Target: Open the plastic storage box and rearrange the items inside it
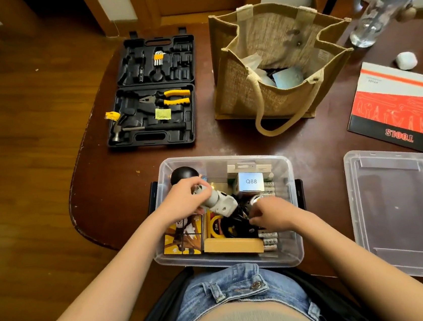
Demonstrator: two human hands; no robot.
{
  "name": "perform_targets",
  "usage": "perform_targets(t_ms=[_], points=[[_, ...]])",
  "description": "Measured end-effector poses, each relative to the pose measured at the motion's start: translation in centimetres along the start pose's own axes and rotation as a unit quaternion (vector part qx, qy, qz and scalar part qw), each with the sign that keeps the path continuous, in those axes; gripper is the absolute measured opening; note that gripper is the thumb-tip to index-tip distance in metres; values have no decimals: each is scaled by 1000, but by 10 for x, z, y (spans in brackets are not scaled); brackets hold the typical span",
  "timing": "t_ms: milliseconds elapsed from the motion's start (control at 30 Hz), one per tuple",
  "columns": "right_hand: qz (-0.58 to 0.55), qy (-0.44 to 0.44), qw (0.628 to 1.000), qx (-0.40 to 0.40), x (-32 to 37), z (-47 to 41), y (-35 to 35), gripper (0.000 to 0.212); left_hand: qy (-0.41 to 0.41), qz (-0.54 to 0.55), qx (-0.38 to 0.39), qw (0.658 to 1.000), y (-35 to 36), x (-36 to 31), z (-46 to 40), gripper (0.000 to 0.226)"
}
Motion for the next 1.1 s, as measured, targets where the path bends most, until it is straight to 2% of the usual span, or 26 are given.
perform_targets(t_ms=[100,200,333,400,533,667,833,1000,1100], points=[[-80,-42,994,-66,6,3,-15,16,-8,65,-30,997,-5,0,-1,7],[-169,-60,980,-84,13,1,-22,8,-1,85,-63,994,-6,-2,0,9],[-173,-41,981,-72,15,-4,-20,9,50,-84,-194,976,-5,-9,3,20],[-150,-24,987,-62,14,-7,-16,11,80,-183,-217,955,0,-13,1,28],[-106,9,993,-49,11,-8,-8,22,108,-324,-183,922,13,-22,-17,36],[-116,22,992,-47,6,-5,-4,24,91,-417,-151,892,23,-29,-39,34],[-102,40,993,-51,0,-4,1,26,54,-413,-142,898,35,-22,-46,31],[-90,56,993,-47,-3,-7,6,32,16,-279,-185,942,45,-14,-40,31],[-75,64,994,-49,-3,-9,8,34,-18,-207,-212,955,43,-12,-39,34]])
Point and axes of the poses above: each hand's wrist, its own z-axis away from the middle knuckle, its own y-axis out of the palm, x = y × z, the point moved 3 cm from there along -z, towards the middle knuckle, and after that the axes turned 7 degrees about -z, right-handed, at the moved point
